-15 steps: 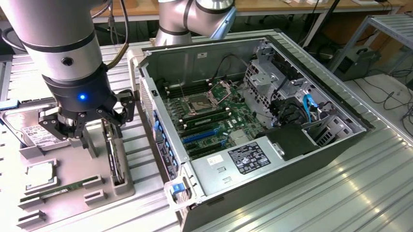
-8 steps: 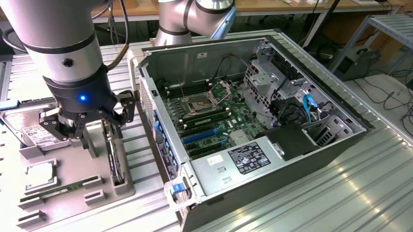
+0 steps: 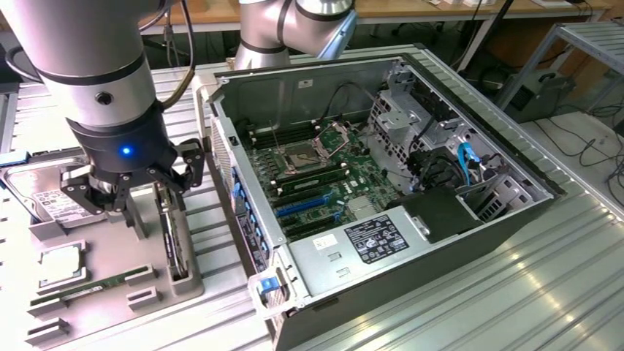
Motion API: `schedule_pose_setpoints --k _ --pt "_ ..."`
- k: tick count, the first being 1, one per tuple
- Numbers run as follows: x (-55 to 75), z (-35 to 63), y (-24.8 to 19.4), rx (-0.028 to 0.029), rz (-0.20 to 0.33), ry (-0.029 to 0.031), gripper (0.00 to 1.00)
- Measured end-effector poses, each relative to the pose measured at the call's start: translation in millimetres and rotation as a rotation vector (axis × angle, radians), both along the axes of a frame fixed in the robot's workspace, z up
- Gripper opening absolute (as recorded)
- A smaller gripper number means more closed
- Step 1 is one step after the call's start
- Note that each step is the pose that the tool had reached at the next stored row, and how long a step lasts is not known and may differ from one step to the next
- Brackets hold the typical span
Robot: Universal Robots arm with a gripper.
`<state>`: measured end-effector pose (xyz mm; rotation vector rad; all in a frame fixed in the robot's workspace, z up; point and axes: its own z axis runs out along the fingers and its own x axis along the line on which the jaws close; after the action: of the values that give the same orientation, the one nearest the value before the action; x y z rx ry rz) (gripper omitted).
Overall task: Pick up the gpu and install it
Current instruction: 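Pick up the gpu and move the gpu toward the slot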
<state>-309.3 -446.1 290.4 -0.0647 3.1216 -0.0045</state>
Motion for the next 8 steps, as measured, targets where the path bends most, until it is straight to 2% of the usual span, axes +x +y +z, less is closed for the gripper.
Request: schedule_pose_setpoints --k 8 --pt "0.0 -3.2 0.0 -0.0001 0.000 0.0001 0.66"
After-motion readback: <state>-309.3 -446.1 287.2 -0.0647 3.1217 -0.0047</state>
